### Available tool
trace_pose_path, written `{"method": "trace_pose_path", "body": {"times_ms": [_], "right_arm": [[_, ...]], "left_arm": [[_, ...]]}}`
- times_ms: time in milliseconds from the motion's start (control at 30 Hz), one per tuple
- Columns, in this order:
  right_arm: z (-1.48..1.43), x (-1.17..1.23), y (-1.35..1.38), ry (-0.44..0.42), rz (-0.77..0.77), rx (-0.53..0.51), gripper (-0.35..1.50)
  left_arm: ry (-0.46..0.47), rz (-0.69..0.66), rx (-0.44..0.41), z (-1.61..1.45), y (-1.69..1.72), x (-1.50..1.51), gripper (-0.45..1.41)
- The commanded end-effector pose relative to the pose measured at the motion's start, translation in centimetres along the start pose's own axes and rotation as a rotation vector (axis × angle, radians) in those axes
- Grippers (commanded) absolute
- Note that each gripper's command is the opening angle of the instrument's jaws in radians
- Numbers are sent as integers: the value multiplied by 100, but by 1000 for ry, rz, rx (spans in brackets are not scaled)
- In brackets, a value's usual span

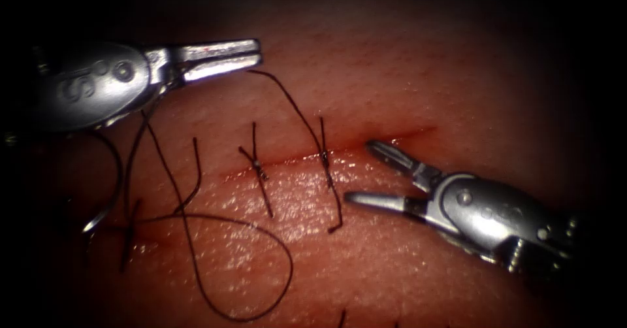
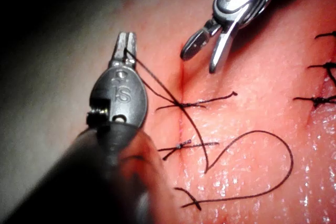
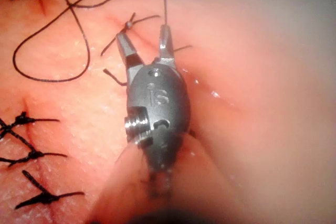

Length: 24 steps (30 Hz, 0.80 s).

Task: Wound Closure
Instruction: Pull working end of suture tight with left grasper

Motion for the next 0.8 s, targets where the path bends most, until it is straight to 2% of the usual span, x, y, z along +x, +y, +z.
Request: {"method": "trace_pose_path", "body": {"times_ms": [33,200,333,467,600,700,800], "right_arm": [[31,-1,-5,-5,-4,-22,72],[61,-8,-8,-34,-33,-54,93],[73,-17,0,-47,-75,-89,93],[84,-24,1,-58,-141,-98,101],[94,-31,-1,-70,-194,-105,89],[102,-38,-5,-70,-201,-113,101],[108,-40,-9,-72,-203,-119,104]], "left_arm": [[1,1,1,6,-4,0,-45],[7,0,-2,5,-2,6,-45],[17,-3,-7,5,-3,12,-45],[24,-3,-5,11,-2,14,-45],[30,-1,-4,16,0,15,-45],[36,5,-8,15,1,18,-45],[38,5,-9,14,1,19,-45]]}}
